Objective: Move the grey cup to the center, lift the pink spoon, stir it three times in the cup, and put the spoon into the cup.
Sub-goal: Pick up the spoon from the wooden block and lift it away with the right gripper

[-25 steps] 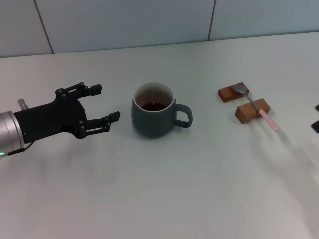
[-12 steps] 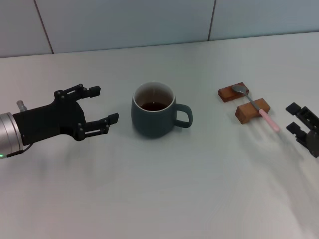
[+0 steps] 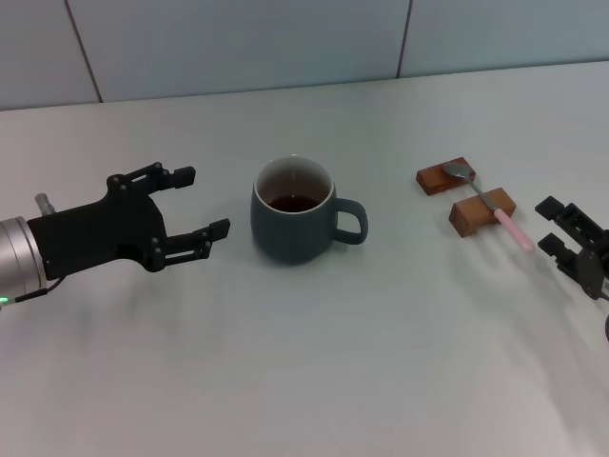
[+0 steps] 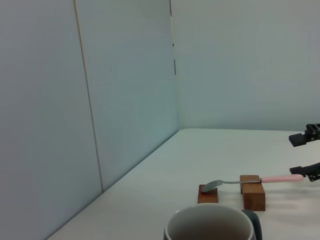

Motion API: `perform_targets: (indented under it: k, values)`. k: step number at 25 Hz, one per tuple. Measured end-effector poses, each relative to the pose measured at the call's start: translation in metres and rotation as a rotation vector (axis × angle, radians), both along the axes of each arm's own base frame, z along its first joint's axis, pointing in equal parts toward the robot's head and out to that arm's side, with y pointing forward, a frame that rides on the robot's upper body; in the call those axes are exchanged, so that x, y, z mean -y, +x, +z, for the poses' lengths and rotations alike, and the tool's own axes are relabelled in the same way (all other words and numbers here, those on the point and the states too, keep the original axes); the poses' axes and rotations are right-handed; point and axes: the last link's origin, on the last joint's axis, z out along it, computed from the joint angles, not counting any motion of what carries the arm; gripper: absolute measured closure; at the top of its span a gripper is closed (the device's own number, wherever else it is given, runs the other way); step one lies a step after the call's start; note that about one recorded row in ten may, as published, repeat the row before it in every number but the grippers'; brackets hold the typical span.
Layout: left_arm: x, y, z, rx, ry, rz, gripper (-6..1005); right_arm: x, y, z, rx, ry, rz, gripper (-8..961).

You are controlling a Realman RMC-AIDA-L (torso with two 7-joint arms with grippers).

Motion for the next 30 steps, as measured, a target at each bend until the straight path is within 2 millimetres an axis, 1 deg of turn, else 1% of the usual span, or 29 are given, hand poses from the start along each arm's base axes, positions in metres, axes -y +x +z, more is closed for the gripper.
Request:
perform_targets:
  k: [17, 30]
  values:
    - [0.001, 0.000, -0.002, -0.004, -0.008, -0.005, 177, -0.012, -0.006, -0.010, 0.015, -0.042, 0.008, 129]
    - [0.002, 0.001, -0.002, -0.007, -0.018, -0.014, 177, -0.014, -0.008, -0.012, 0.016, -0.048, 0.006, 169]
